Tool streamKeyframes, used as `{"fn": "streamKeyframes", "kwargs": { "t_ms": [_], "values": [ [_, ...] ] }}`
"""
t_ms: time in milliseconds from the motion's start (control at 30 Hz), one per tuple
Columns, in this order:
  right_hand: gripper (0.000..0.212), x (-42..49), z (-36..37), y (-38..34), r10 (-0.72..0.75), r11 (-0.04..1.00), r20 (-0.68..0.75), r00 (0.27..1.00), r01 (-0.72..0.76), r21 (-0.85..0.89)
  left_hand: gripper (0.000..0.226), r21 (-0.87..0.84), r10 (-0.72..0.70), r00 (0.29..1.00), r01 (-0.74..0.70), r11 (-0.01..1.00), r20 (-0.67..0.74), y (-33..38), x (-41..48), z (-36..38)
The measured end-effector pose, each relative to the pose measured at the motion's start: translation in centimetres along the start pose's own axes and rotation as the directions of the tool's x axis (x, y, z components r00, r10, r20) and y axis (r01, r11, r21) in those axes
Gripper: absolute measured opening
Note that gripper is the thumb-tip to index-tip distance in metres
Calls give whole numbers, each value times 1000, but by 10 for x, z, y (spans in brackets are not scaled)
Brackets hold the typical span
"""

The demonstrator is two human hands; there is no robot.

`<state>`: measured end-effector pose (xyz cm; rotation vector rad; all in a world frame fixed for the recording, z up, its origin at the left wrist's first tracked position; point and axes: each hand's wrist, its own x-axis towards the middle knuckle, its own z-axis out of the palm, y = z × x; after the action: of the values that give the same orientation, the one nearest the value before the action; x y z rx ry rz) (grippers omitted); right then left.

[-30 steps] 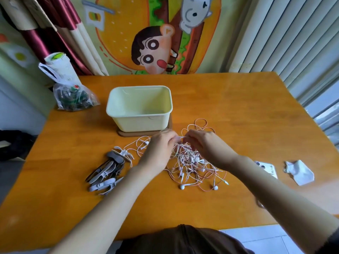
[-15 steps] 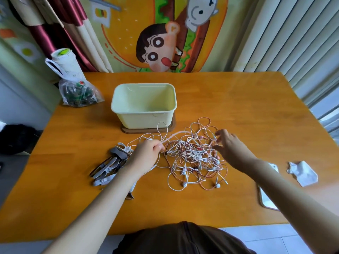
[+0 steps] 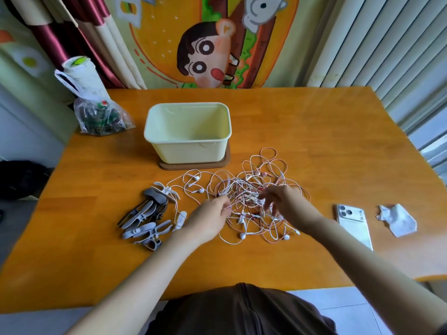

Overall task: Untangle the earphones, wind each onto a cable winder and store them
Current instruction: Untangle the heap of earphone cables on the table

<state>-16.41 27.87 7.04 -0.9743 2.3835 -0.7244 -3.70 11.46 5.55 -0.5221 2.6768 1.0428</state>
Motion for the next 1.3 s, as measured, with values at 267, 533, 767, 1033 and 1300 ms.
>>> {"fn": "streamKeyframes", "kwargs": {
  "t_ms": [267, 533, 767, 1033, 1300],
  "values": [
    [23, 1, -28, 101, 518, 834, -152, 842, -536, -131, 35, 91, -200, 976, 192, 977, 88, -52, -2, -3],
    [52, -13, 27, -19, -64, 997, 160, 985, 69, -28, 29, 138, 9, 998, -18, 990, 64, 11, 6, 6],
    [18, -8, 20, -19, -101, 994, 13, 995, 101, -31, 26, 38, 9, 991, -14, 999, 130, 4, 2, -3],
    [23, 2, -24, 41, 256, 965, -413, 874, -259, 51, 28, 30, -123, 974, 119, 992, 193, -45, -5, -2],
    [42, -2, -18, 44, 302, 893, -254, 919, -365, -262, 33, 38, -80, 997, 79, 996, 6, -27, 2, -11]
  ]
}}
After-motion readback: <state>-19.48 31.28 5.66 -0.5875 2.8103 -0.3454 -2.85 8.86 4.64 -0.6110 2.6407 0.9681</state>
